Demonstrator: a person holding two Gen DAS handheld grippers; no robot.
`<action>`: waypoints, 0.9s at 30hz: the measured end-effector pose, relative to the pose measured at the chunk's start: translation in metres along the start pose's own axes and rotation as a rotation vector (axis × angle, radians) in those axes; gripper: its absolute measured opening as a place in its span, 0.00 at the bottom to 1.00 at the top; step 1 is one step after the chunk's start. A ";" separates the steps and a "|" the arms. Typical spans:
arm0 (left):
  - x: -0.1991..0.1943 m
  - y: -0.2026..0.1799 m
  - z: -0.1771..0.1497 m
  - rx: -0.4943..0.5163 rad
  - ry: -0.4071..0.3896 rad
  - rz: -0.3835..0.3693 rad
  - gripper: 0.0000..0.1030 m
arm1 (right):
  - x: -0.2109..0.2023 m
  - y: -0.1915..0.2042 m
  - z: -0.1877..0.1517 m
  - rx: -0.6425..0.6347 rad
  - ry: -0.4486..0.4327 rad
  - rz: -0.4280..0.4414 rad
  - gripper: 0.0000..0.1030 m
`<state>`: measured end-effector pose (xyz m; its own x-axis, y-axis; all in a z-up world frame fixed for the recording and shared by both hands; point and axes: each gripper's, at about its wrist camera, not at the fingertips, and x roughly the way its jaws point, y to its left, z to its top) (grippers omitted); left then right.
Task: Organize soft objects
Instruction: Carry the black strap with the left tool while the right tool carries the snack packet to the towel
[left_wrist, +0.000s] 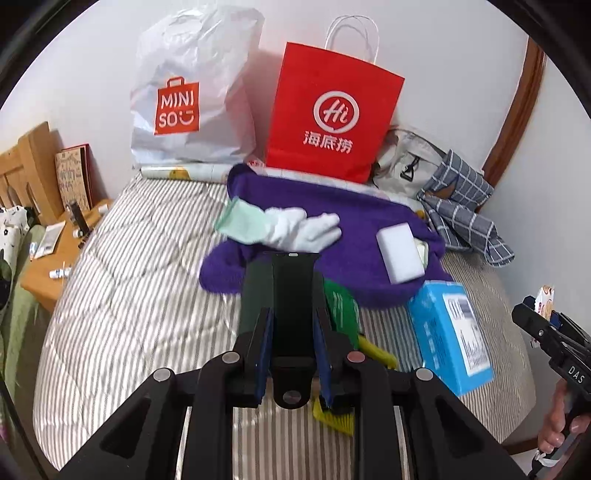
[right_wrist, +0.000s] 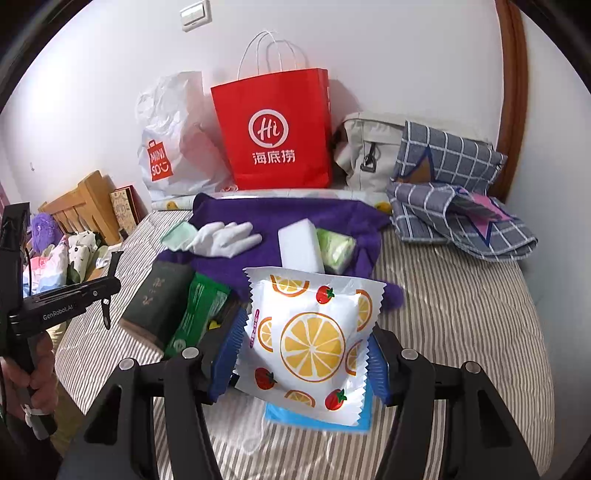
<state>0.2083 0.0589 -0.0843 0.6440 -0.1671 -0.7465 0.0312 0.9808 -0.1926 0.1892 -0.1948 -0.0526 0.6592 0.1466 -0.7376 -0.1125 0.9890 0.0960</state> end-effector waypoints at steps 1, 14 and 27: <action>0.001 0.000 0.003 0.000 -0.002 0.000 0.20 | 0.002 0.000 0.004 -0.002 -0.003 -0.002 0.57; 0.024 -0.002 0.053 0.020 -0.017 0.030 0.20 | 0.033 0.000 0.061 -0.017 -0.025 0.016 0.57; 0.067 -0.005 0.102 0.022 -0.005 0.046 0.20 | 0.077 0.003 0.127 -0.020 -0.029 0.094 0.57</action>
<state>0.3290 0.0526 -0.0683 0.6489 -0.1209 -0.7512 0.0177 0.9894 -0.1440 0.3338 -0.1782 -0.0246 0.6665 0.2392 -0.7061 -0.1889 0.9704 0.1504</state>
